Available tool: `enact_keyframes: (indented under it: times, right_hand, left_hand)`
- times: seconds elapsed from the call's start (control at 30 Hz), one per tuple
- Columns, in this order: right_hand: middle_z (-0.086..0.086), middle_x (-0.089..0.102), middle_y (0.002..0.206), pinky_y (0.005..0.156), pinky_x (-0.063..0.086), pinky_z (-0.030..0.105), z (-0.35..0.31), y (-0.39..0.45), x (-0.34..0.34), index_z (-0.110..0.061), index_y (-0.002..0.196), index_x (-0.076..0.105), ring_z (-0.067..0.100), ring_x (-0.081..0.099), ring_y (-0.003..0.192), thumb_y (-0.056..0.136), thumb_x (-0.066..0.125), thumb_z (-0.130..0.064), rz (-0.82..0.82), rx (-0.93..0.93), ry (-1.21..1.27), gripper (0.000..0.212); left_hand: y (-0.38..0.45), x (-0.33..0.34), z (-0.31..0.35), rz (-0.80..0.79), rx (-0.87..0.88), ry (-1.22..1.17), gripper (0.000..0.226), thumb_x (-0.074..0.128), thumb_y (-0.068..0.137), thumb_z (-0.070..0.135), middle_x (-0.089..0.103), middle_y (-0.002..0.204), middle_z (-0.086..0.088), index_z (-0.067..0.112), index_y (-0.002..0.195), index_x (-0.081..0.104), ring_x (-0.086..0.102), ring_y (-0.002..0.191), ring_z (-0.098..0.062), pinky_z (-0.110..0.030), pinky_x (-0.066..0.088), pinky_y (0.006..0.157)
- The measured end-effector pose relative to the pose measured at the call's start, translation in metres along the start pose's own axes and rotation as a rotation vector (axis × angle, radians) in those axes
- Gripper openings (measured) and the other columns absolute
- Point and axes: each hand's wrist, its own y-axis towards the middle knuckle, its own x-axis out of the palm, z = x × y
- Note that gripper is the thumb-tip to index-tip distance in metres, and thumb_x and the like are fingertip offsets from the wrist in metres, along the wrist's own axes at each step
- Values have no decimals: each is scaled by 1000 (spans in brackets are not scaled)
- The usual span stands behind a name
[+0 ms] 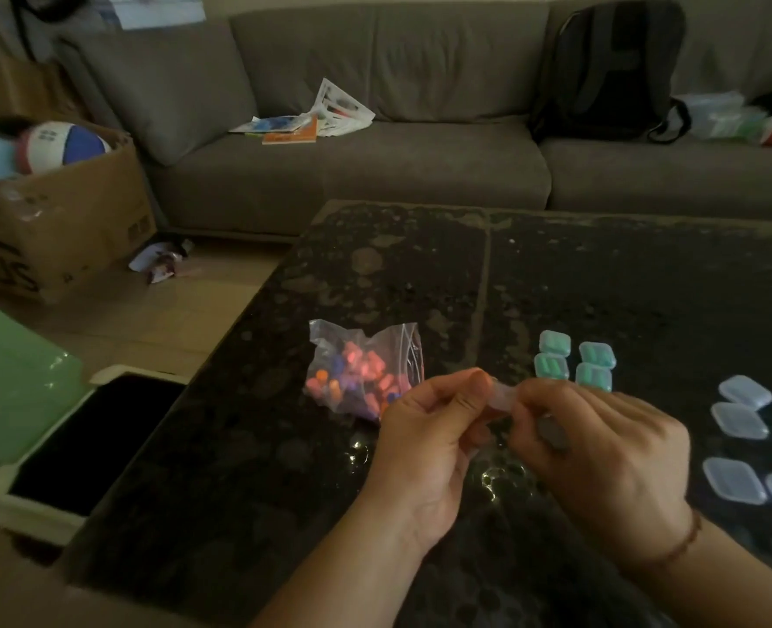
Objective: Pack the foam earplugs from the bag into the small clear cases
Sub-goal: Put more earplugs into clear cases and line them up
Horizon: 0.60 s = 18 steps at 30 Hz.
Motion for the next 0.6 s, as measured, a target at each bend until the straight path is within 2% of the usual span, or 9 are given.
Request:
enact_keyframes:
  times: [0.17, 0.27, 0.33, 0.43, 0.53, 0.6]
  right_hand:
    - [-1, 69, 72, 56, 49, 23, -11, 2, 2, -12, 80, 71, 12, 63, 56, 87, 56, -33, -7, 15, 1, 26]
    - [-2, 66, 69, 46, 51, 24, -14, 7, 0, -12, 80, 69, 10, 59, 51, 84, 56, -31, -19, 69, 95, 23]
    - [-3, 66, 73, 47, 53, 25, -11, 11, -4, -12, 86, 66, 8, 62, 55, 87, 55, -32, -37, 121, 204, 23]
    - [-8, 65, 79, 50, 55, 27, -7, 19, -7, -17, 94, 62, 7, 64, 61, 94, 53, -37, -110, 234, 296, 22]
    - [-14, 64, 82, 54, 57, 25, -13, 25, -4, -29, 97, 61, 3, 66, 68, 87, 48, -46, -287, 271, 336, 24]
    - [-16, 65, 86, 60, 58, 21, -19, 28, -2, -34, 99, 60, -2, 67, 76, 84, 48, -48, -352, 295, 471, 24]
  left_hand:
    - [-8, -6, 0, -11, -32, -58, 66, 82, 63, 28, 73, 93, -15, -11, 113, 65, 72, 82, -19, -24, 57, 69]
    - [-11, -10, 5, -67, -26, -19, 40, 76, 71, 22, 74, 91, -13, -4, 101, 70, 72, 80, -17, -23, 57, 67]
    - [-15, -14, 12, -142, -24, 51, 25, 73, 74, 20, 76, 89, -9, 3, 93, 74, 72, 78, -13, -20, 54, 65]
    - [-20, -22, 20, -220, -129, 106, 15, 73, 74, 12, 77, 87, -5, 17, 87, 80, 71, 71, -9, -20, 51, 60]
    - [-23, -32, 25, -266, -214, 145, 24, 75, 79, 11, 77, 95, -7, 17, 102, 77, 71, 78, -11, -21, 50, 63]
    - [-25, -39, 35, -252, -251, 140, 32, 75, 81, 14, 76, 102, -9, 13, 114, 73, 73, 87, -15, -23, 52, 65]
